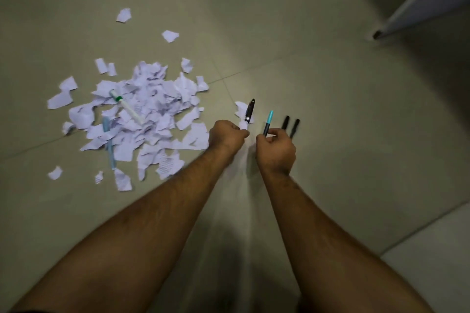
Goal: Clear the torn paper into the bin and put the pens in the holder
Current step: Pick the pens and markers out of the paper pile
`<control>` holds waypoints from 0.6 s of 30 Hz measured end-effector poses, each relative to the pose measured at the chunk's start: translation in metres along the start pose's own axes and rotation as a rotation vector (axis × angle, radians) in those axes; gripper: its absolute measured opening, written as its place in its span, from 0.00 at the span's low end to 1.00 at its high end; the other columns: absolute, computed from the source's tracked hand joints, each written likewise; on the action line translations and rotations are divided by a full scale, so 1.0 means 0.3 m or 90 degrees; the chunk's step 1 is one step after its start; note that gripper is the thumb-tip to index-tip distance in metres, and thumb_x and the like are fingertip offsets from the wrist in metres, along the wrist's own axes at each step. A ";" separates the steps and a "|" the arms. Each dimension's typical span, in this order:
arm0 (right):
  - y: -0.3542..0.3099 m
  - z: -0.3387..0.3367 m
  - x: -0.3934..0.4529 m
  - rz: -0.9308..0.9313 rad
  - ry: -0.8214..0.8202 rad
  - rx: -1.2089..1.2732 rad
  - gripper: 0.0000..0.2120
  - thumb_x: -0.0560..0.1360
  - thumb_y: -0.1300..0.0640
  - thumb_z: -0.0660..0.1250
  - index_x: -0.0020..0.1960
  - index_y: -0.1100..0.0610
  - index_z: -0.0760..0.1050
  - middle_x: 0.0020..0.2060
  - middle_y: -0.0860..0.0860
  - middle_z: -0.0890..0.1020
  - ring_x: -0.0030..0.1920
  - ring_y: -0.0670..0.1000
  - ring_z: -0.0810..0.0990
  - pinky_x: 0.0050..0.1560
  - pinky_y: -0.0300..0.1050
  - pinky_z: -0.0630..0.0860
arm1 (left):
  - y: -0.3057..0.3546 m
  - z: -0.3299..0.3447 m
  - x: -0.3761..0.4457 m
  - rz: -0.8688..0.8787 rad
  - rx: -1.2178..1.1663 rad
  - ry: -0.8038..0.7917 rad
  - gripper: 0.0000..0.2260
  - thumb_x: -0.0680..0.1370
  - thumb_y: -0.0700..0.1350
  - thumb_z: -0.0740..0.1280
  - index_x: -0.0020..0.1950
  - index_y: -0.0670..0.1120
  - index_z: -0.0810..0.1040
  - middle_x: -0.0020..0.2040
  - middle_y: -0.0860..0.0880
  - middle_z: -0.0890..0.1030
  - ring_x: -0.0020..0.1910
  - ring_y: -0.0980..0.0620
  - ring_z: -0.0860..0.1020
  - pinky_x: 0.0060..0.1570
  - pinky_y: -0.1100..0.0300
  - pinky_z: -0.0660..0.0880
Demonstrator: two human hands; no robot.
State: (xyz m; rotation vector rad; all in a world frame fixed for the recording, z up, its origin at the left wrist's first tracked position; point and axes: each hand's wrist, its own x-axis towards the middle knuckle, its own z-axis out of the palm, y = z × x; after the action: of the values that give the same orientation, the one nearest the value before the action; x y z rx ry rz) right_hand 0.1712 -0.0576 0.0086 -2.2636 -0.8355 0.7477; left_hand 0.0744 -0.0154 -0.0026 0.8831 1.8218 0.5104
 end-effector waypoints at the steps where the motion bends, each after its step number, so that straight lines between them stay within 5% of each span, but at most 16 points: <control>1: 0.025 -0.029 0.018 0.009 0.017 -0.005 0.12 0.71 0.55 0.69 0.53 0.54 0.81 0.44 0.52 0.85 0.47 0.55 0.82 0.47 0.42 0.74 | 0.001 0.039 -0.006 0.005 0.009 -0.014 0.12 0.68 0.49 0.76 0.31 0.43 0.79 0.33 0.43 0.83 0.31 0.44 0.79 0.40 0.50 0.81; 8: 0.141 -0.134 0.102 0.026 0.030 -0.023 0.08 0.73 0.57 0.69 0.52 0.56 0.81 0.45 0.52 0.85 0.42 0.51 0.81 0.41 0.39 0.71 | 0.016 0.202 -0.068 0.015 0.075 -0.068 0.11 0.70 0.47 0.74 0.36 0.38 0.81 0.33 0.40 0.83 0.21 0.45 0.77 0.24 0.51 0.79; 18: 0.124 -0.074 0.145 0.025 -0.018 -0.073 0.11 0.72 0.58 0.69 0.54 0.55 0.79 0.48 0.53 0.85 0.48 0.56 0.82 0.44 0.42 0.74 | -0.010 0.225 -0.031 0.049 0.053 -0.059 0.12 0.75 0.46 0.71 0.37 0.39 0.79 0.31 0.41 0.83 0.23 0.45 0.79 0.27 0.49 0.81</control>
State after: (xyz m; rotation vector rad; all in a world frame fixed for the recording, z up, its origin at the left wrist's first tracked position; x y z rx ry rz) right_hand 0.2278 -0.0574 -0.0154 -2.3827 -0.8699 0.7696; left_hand 0.1371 -0.0277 -0.0265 1.0199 1.7405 0.4374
